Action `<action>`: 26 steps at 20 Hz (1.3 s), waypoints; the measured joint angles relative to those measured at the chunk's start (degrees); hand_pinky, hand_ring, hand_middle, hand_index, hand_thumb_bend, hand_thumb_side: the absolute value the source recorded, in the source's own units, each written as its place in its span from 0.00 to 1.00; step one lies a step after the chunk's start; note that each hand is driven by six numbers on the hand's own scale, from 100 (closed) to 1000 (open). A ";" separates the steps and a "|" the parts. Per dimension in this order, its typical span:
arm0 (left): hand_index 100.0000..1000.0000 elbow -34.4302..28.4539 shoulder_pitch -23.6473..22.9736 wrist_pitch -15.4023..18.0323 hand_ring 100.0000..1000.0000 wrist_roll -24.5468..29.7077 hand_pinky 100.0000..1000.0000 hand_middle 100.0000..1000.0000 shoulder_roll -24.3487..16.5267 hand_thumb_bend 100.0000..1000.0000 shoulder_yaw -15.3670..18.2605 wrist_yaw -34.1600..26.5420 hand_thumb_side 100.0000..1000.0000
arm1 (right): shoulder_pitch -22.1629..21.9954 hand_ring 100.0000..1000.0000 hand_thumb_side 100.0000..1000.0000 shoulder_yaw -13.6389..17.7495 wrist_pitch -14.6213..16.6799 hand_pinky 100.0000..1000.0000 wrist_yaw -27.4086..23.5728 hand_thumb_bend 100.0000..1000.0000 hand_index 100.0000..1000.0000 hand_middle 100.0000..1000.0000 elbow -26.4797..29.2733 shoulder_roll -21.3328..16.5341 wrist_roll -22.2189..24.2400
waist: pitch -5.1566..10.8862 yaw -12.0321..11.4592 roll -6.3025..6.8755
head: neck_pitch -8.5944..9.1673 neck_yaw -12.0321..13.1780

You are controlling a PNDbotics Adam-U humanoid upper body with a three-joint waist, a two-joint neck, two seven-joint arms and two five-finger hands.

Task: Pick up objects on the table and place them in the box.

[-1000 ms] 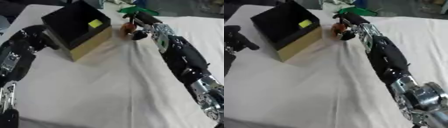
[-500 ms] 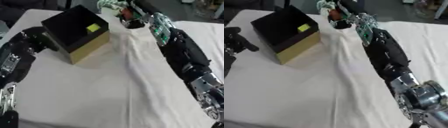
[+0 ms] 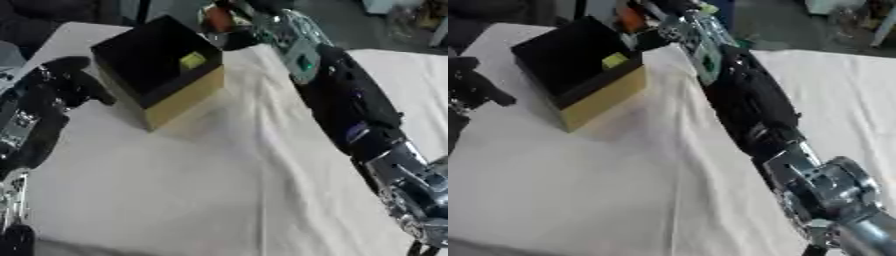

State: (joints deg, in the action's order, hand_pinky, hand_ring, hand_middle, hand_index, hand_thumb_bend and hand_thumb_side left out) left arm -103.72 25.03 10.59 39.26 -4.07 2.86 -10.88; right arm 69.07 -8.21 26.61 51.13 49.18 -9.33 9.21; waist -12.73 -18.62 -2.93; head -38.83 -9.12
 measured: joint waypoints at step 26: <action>0.85 -1.36 0.13 -0.89 0.57 0.03 0.66 0.55 0.53 0.00 -0.21 -0.18 0.72 | -0.53 1.00 0.36 0.48 0.63 1.00 17.28 0.00 1.00 1.00 -3.17 4.57 -10.45 | -0.31 -0.79 -1.06 | 2.15 -1.09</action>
State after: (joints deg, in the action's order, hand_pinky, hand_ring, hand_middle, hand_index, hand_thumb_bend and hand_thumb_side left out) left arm -105.08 25.16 9.70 39.29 -3.54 2.66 -11.06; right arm 68.54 -7.73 27.23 68.41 46.00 -4.76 -1.24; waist -13.03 -19.42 -3.99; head -36.68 -10.21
